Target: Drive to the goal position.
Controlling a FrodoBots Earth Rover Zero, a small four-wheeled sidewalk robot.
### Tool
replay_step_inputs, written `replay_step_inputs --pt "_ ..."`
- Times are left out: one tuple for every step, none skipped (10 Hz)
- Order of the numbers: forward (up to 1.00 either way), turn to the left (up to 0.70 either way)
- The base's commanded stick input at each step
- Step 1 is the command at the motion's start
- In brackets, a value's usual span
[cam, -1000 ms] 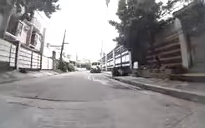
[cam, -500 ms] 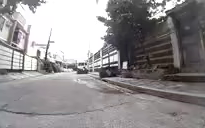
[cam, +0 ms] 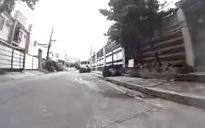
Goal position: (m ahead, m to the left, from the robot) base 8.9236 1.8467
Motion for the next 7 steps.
replay_step_inputs --pt "1.0 0.01" --pt "1.0 0.03" --pt "1.0 0.12" --pt "1.0 0.25" --pt "1.0 0.37" --pt "1.0 0.12" --pt "1.0 0.02"
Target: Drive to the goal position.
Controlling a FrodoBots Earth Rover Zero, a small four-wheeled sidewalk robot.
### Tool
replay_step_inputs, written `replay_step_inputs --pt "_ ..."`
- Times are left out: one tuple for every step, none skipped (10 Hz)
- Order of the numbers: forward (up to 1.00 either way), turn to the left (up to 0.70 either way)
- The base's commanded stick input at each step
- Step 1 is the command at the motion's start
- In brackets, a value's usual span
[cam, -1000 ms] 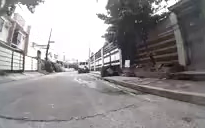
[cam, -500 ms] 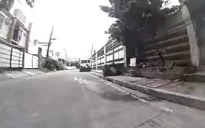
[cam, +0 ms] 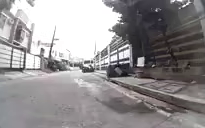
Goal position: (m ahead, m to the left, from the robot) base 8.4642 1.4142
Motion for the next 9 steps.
replay_step_inputs --pt "1.0 0.0" --pt "1.0 0.0" --pt "1.0 0.0" --pt "1.0 0.0" --pt "1.0 0.0" --pt "1.0 0.0" --pt "1.0 0.0" --pt "1.0 0.0" --pt "1.0 0.0"
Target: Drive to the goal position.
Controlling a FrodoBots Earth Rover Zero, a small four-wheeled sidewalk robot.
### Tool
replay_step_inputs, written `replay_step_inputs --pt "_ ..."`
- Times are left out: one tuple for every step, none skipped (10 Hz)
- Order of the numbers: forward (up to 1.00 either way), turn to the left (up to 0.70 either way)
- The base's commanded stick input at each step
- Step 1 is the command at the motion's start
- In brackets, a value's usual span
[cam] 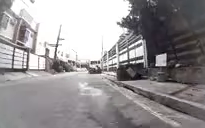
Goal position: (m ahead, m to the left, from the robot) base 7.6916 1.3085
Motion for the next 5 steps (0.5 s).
replay_step_inputs --pt "1.0 0.0" --pt "1.0 0.0" --pt "1.0 0.0" --pt "1.0 -0.02" --pt "1.0 -0.02"
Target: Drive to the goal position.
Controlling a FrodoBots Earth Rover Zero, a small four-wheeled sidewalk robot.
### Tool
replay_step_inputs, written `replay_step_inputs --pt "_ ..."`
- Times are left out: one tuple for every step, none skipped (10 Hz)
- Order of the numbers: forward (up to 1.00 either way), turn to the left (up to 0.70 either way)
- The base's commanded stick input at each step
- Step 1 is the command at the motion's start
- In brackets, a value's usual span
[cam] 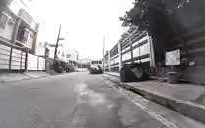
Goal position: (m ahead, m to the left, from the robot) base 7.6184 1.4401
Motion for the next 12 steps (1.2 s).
replay_step_inputs --pt "1.0 -0.02" --pt "1.0 -0.02" --pt "1.0 -0.02" --pt "1.0 -0.02" --pt "1.0 -0.02" --pt "1.0 -0.01" --pt "1.0 0.0" --pt "1.0 -0.19" --pt "1.0 -0.35" --pt "1.0 -0.31" --pt "1.0 -0.14" --pt "0.92 0.0"
